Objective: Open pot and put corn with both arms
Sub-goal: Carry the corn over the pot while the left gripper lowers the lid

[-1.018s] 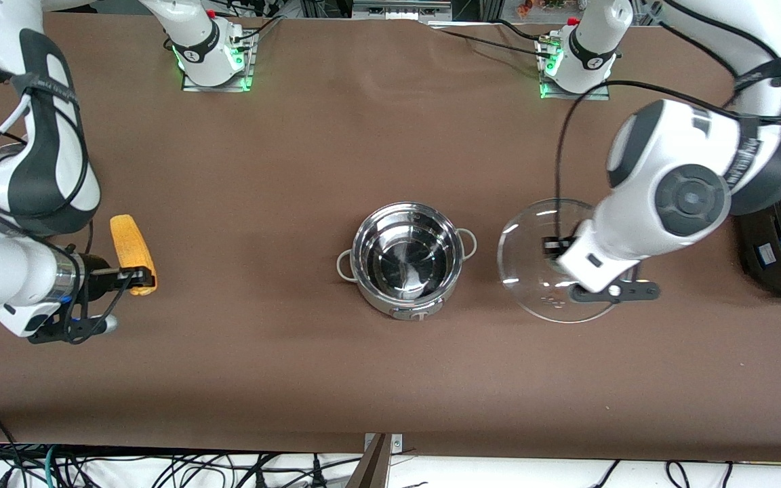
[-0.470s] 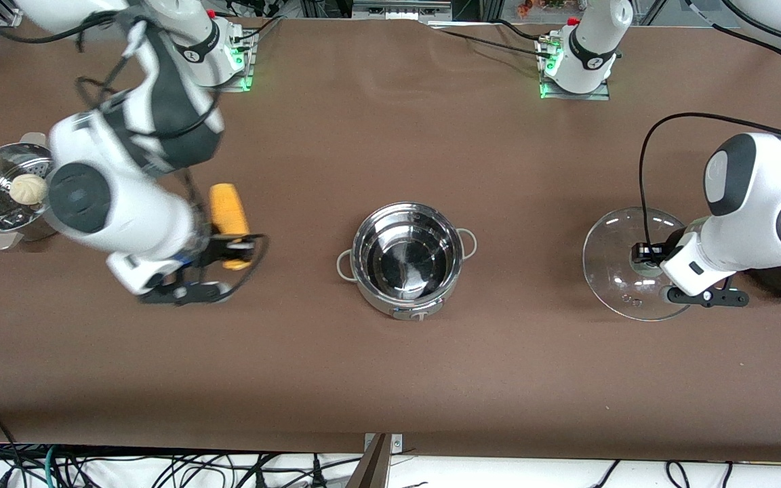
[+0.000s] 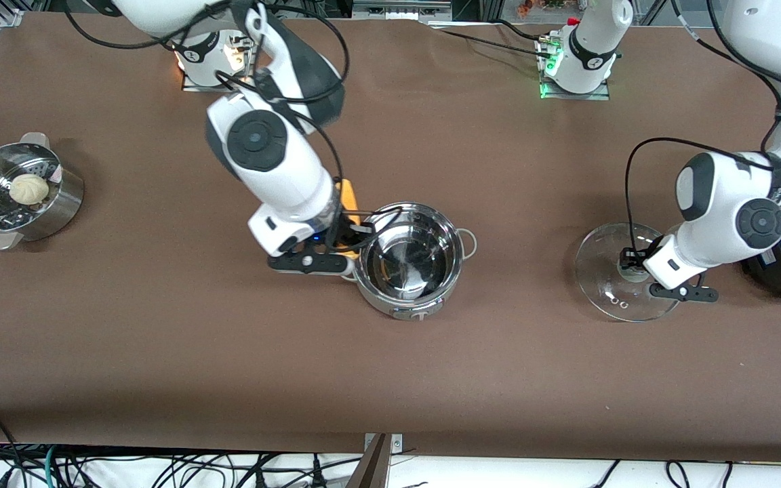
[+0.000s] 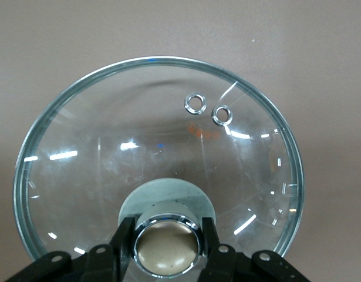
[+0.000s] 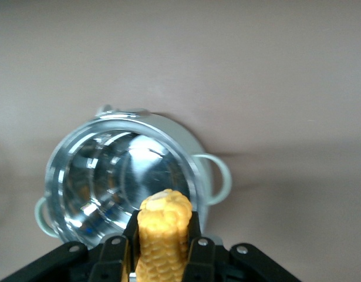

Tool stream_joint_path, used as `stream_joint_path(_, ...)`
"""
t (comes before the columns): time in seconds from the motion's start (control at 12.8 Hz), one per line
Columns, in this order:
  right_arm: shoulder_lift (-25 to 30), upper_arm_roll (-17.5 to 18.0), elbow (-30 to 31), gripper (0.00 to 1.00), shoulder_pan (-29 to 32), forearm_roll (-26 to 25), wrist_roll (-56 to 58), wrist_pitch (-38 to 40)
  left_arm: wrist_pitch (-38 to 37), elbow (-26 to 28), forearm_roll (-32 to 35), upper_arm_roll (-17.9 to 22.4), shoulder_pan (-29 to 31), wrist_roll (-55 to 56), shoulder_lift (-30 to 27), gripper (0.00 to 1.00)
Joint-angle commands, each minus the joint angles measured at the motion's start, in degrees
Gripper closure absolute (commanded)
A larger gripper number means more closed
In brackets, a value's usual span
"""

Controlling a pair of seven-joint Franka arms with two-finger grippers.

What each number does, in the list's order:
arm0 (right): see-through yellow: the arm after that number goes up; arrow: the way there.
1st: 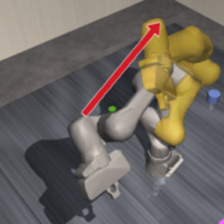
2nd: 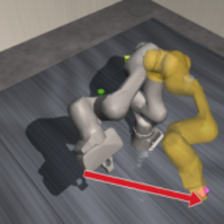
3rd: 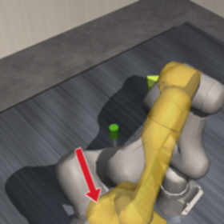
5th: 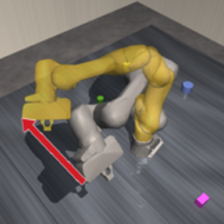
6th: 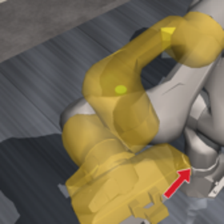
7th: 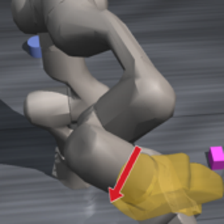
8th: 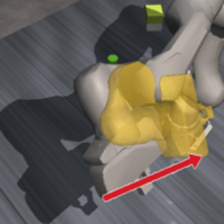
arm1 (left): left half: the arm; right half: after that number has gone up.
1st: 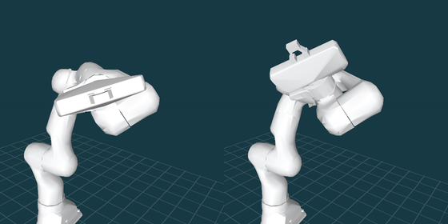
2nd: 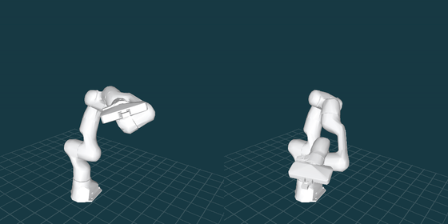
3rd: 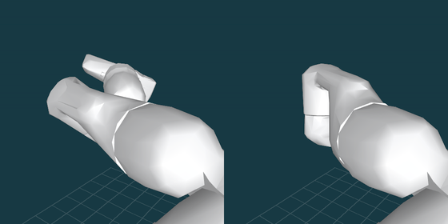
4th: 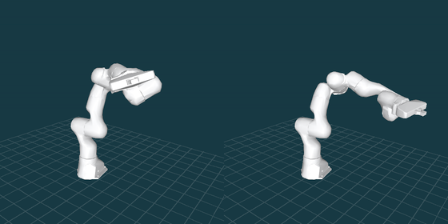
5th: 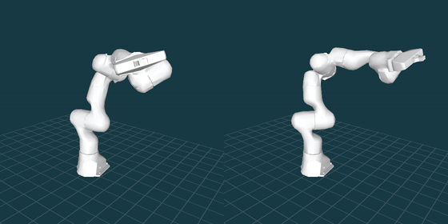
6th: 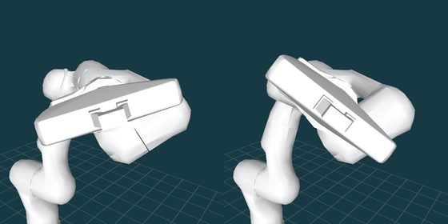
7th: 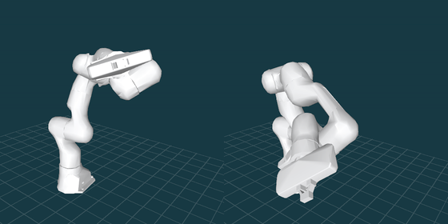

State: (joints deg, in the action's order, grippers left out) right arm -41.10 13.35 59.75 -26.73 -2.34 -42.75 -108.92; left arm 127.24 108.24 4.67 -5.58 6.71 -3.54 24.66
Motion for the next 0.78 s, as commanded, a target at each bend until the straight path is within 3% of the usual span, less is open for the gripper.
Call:
stream_joint_path(0.0,-4.15,-0.60,-1.66,0.91,-2.79,-0.47,-2.42,-6.10,3.01,1.18,-0.10,-0.66,0.67,-1.56,0.65,1.00)
stream_joint_path(0.23,-7.75,-0.87,-1.66,0.91,-4.56,-0.83,-2.77,-13.23,3.46,1.44,-1.85,-0.75,0.67,-1.56,2.67,0.97)
stream_joint_path(0.39,-9.95,-0.87,-1.66,0.91,-4.65,-0.83,-2.78,-17.71,3.37,1.44,-2.03,-0.75,0.76,-1.56,2.85,0.66)
stream_joint_path(0.47,-10.74,-0.87,-1.66,0.91,-4.65,-0.83,-2.78,-19.04,3.28,1.44,-2.03,-0.66,0.59,-1.56,2.85,0.32)
stream_joint_path(0.63,-11.80,-0.87,-1.66,0.91,-4.65,-0.83,-2.78,-19.84,3.28,1.36,-2.38,-0.75,0.85,-1.21,2.85,0.00)
stream_joint_path(0.7,-12.07,-0.87,-1.57,0.91,-4.82,-0.83,-2.78,-20.62,2.93,1.27,-3.87,-0.75,0.93,-1.29,2.85,0.00)
